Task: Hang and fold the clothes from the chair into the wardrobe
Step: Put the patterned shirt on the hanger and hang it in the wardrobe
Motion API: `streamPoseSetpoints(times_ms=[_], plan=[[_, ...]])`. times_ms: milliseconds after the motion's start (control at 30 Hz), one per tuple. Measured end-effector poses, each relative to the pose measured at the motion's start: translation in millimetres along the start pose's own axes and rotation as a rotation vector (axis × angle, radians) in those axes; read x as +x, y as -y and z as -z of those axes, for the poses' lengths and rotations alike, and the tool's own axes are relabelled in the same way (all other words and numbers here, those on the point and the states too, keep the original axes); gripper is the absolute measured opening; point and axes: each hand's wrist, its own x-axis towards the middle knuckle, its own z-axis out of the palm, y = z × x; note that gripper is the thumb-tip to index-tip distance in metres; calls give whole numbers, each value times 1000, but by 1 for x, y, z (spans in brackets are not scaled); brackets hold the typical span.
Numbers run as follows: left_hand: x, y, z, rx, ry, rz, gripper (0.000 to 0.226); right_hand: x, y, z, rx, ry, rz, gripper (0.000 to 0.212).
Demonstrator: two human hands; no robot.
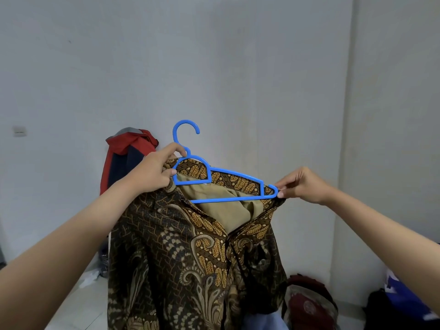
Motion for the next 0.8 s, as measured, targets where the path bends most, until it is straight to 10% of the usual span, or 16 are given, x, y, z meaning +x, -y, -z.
streamPoseSetpoints(times_ms=[800], plan=[[-1,-15,-19,-19,-52,4,39,1,45,-10,236,-345,-150,20]])
